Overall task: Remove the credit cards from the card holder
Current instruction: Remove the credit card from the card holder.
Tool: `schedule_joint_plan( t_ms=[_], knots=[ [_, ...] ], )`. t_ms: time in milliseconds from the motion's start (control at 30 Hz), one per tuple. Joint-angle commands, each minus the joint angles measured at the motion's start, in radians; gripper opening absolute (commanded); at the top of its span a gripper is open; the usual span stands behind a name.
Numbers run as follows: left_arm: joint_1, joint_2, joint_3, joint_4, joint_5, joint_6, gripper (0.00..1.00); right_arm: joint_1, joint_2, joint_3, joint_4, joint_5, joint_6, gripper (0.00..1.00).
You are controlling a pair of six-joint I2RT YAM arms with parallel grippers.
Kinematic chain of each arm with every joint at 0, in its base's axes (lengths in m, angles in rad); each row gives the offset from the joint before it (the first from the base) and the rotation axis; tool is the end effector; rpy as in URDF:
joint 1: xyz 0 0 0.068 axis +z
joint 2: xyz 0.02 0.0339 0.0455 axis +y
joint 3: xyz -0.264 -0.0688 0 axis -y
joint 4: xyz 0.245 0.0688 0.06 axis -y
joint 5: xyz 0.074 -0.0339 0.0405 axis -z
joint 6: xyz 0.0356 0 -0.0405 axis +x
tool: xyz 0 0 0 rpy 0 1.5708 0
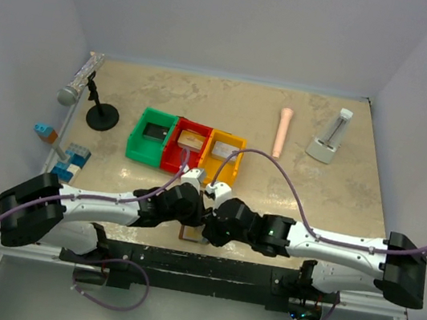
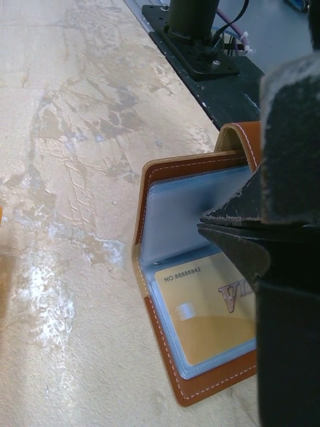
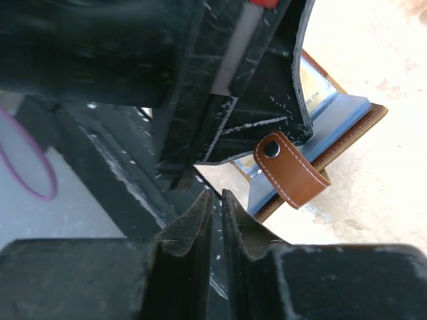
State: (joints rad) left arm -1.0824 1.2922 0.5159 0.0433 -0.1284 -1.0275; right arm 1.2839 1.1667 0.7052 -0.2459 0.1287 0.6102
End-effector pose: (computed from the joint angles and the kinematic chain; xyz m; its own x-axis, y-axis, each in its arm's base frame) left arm 0.1192 -0.2146 0.1653 -0.8738 -0.1648 -0.4575 0.1609 0.7898 -0.5919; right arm 0.0738 0.2340 0.2298 -0.6800 -0.2964 -0.6707 -0.6515 0.6638 0.3672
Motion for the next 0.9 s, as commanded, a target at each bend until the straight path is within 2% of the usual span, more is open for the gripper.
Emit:
schedule_joint_plan(
  t_ms=[0, 333, 467, 667, 867],
  knots=[
    [-0.004, -0.002, 0.038, 0.033, 0.009, 0.026, 0.0, 0.005, 0.057, 0.01, 0.007, 0.008, -0.003, 0.13],
    [-0.004, -0.027, -0.034, 0.033, -0.013, -0.002, 0.0, -0.023, 0.128, -0.045, -0.035, 0.085, 0.106, 0.02],
    [-0.004, -0.031, -0.089, 0.033, -0.036, -0.034, 0.0, -0.067, 0.156, -0.075, -0.012, 0.051, 0.148, 0.02],
    [-0.004, -0.011, -0.137, 0.039, -0.054, -0.054, 0.0, -0.152, 0.157, -0.167, 0.115, -0.061, 0.192, 0.02],
    [-0.004, 0.004, -0.139, 0.046, -0.059, -0.042, 0.0, -0.159, 0.126, -0.181, 0.157, -0.081, 0.175, 0.06]
  ],
)
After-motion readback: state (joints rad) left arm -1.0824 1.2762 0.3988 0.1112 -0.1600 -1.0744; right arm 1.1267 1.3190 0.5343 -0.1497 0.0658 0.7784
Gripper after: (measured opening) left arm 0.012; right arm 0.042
